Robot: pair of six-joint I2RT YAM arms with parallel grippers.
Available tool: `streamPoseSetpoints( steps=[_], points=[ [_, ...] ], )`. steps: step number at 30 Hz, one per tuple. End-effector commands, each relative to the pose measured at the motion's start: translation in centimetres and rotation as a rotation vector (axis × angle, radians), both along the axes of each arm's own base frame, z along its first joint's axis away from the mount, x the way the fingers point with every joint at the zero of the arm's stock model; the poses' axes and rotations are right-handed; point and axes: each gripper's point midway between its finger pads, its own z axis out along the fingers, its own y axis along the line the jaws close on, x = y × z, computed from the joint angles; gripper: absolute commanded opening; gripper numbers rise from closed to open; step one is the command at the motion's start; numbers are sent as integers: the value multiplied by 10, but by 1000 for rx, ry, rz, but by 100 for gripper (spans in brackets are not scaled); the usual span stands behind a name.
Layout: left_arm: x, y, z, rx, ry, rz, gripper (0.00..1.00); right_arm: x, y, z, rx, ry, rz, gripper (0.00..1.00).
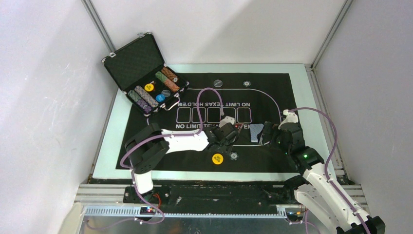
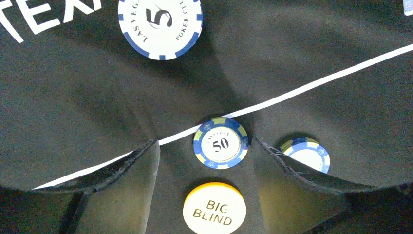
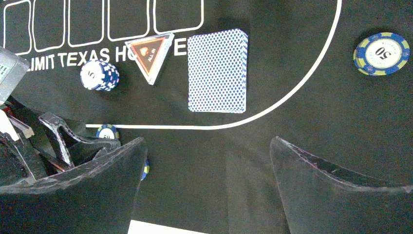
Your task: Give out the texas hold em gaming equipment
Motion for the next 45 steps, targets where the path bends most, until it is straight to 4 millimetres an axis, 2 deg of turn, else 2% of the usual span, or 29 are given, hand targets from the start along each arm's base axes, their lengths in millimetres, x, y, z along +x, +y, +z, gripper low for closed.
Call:
streamPoseSetpoints(
  steps=[1, 4, 8, 13, 18, 27, 41, 45],
  points=[
    [-8, 1, -15, 12, 42, 9, 70, 4, -2, 2, 5, -18, -24, 100],
    [-21, -1, -24, 12, 83, -22, 63, 4, -3, 2, 5, -20, -27, 100],
    [-29, -3, -30, 12, 106, -41, 54, 4, -4, 2, 6, -24, -30, 100],
    [-28, -5, -29, 5, 103, -42, 45, 4, -5, 4, 10, -34, -34, 100],
    [-22, -7, -16, -18, 70, -31, 37, 3, -6, 6, 12, -43, -39, 100],
    [-13, -16, 25, -100, 3, -30, 36, 3, -6, 7, 15, -48, -42, 100],
    [-18, -20, 28, -126, 21, -51, 36, 3, -6, 7, 17, -47, -40, 100],
    [-16, -19, 34, -134, 6, -44, 37, 3, -4, 7, 18, -45, -30, 100]
  ],
)
